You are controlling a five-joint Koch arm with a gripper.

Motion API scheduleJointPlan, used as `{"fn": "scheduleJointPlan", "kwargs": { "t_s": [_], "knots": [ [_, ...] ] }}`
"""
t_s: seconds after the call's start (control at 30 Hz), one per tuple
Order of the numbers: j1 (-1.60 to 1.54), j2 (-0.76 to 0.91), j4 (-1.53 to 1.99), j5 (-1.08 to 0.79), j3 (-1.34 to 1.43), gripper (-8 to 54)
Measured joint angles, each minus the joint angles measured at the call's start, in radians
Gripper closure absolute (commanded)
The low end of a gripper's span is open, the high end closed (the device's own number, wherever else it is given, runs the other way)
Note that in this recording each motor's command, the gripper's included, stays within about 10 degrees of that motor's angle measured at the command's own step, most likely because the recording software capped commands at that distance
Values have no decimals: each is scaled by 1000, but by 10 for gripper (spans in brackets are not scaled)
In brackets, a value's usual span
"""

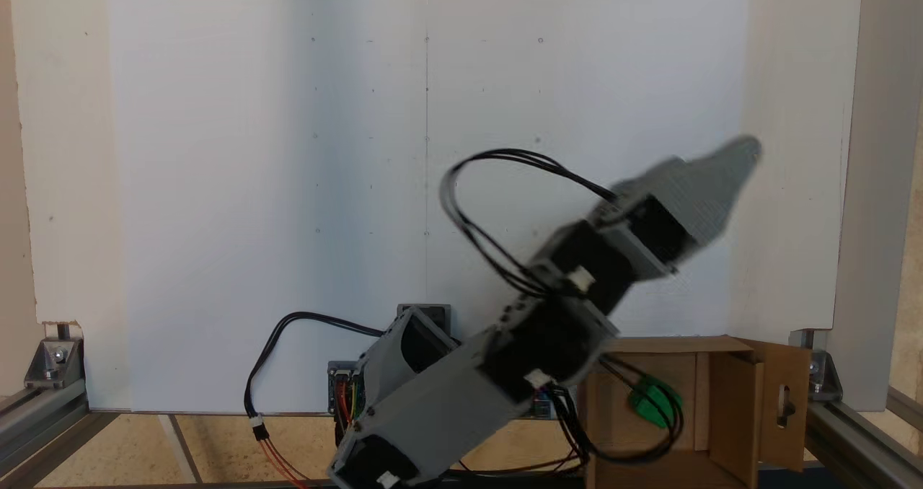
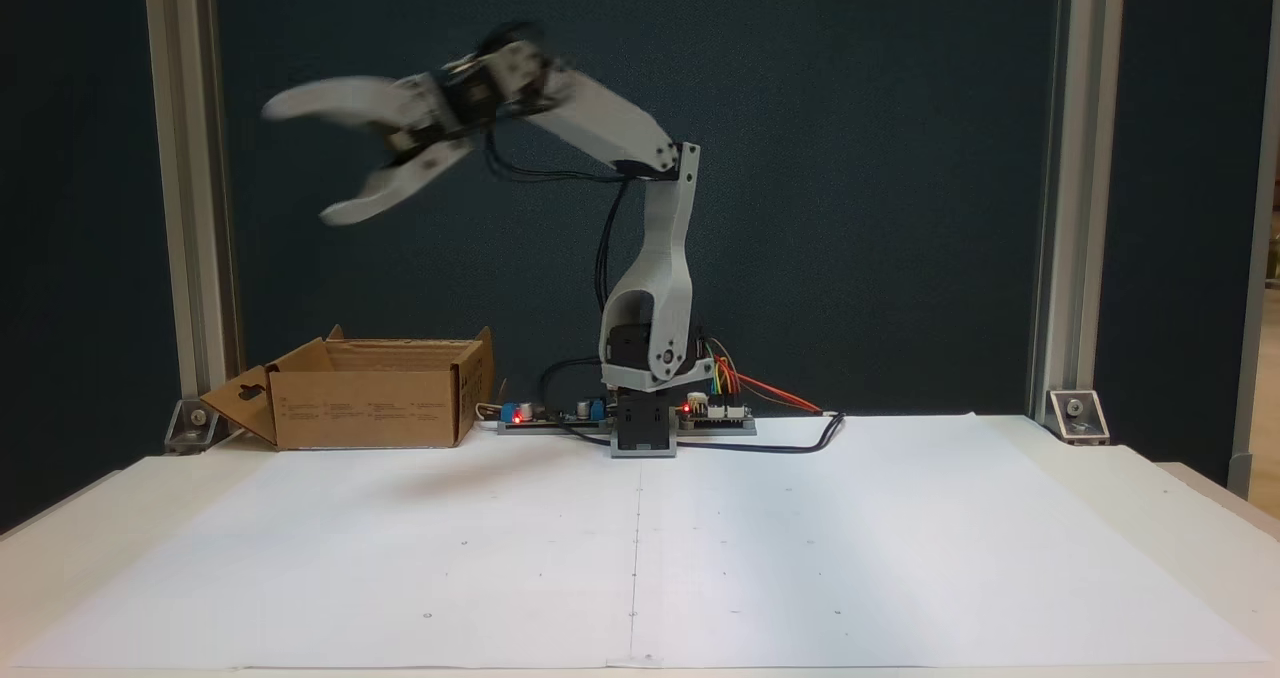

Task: Grasp a green dice and put it in the bin.

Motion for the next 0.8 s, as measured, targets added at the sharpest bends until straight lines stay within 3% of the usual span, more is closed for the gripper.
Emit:
{"fn": "scheduleJointPlan", "kwargs": {
  "t_s": [0.33, 0.53, 0.8],
  "knots": [
    [-661, 201, 0, 0, 242, 14],
    [-762, 471, -187, 0, 712, 16],
    [-738, 491, -523, 0, 1037, 15]
  ]
}}
